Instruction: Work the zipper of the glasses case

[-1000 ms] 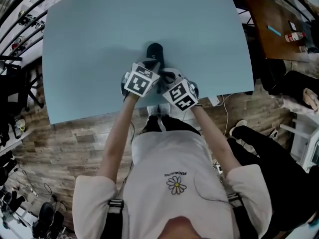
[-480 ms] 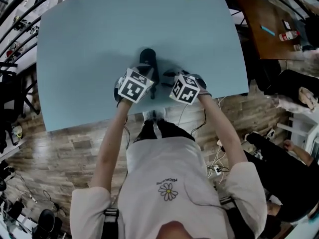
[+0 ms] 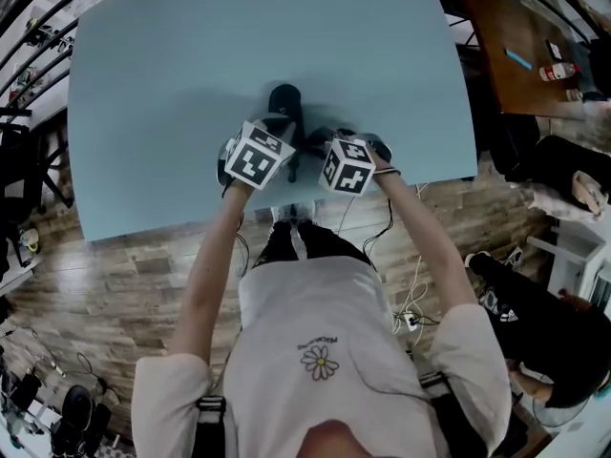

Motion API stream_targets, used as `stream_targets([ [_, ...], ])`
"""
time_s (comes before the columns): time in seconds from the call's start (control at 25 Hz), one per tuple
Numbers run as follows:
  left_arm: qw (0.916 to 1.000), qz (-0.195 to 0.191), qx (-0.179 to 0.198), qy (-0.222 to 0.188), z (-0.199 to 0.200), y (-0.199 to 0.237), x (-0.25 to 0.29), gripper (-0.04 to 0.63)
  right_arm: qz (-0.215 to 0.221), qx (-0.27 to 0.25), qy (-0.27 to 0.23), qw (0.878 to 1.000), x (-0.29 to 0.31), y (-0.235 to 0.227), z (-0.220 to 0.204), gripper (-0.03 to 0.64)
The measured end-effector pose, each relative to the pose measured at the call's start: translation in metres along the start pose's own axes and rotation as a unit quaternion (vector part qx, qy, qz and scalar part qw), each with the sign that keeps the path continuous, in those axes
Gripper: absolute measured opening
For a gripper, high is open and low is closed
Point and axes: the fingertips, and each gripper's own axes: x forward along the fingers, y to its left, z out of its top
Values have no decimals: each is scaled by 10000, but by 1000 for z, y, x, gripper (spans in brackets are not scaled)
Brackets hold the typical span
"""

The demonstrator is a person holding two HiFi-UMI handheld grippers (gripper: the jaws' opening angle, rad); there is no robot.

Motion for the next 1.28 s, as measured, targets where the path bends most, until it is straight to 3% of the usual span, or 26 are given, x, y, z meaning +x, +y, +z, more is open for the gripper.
stream_targets([
  [0.44,10000,34,15,35,-1,-1,-2,14,-252,163,53,9995,-10,1,-1,11],
  [0.76,10000,43,76,31,1,-3,3,14,53,455,32,9989,-9,24,12,9],
  [0.96,9997,34,233,47,0,-3,1,14,-255,365,116,9989,-2,31,23,8],
  [1.16,9989,203,327,249,0,-4,-3,14,-874,-721,887,9896,-15,15,-4,8],
  [1.28,9986,148,408,289,1,-9,0,14,-1106,-520,1037,9871,-25,2,-25,8],
])
